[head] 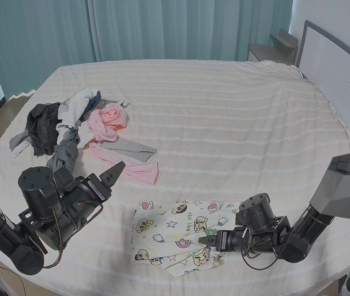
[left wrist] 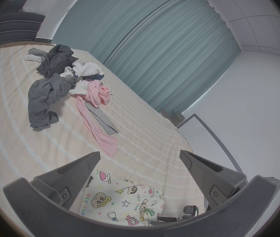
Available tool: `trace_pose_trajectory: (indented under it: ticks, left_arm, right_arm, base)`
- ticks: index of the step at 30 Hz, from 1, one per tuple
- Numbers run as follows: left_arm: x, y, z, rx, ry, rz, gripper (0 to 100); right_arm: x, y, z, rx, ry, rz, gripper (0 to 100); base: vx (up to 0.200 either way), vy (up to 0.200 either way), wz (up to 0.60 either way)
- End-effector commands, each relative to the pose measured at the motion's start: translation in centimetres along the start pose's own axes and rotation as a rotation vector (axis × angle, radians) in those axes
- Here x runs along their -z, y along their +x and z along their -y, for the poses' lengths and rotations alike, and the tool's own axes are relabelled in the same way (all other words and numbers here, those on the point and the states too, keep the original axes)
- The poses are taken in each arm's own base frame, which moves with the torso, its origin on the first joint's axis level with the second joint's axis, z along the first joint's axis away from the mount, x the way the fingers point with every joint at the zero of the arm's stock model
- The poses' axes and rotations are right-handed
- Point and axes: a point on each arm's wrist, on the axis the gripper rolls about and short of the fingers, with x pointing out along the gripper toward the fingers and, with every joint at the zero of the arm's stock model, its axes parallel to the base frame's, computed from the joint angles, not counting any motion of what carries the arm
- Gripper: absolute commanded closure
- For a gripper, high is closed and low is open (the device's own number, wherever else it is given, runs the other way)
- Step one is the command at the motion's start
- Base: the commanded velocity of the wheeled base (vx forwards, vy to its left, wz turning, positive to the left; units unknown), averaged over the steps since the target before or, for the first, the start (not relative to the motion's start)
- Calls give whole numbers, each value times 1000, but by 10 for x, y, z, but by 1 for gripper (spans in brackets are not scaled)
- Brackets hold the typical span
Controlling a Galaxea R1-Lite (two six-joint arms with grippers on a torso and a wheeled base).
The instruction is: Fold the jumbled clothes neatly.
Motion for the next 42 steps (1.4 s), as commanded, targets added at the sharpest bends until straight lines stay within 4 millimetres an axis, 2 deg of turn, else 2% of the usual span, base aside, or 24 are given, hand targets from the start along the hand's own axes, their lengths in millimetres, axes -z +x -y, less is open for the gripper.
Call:
trace_pose_trajectory:
  ticks: [1,15,26,33,42]
  left_arm:
    - [0,1,-1,-3,0,-1,0]
    - [0,1,-1,-3,0,-1,0]
    - [0,1,-1,-3,-1,1,0]
    - [-1,1,-1,-4,-1,4,0]
    - [-1,1,-1,-3,-2,5,0]
  right_arm:
    - [1,1,0,2,-2,1,100]
    - [5,-14,6,41,-4,2,100]
    - [13,-45,11,57,-10,-17,100]
    - [18,-59,23,105,-23,-60,100]
    - [25,-61,44,172,-56,-115,100]
  base:
    - [0,0,0]
    - [0,0,0]
    - [0,0,0]
    - [0,0,0]
    - [0,0,0]
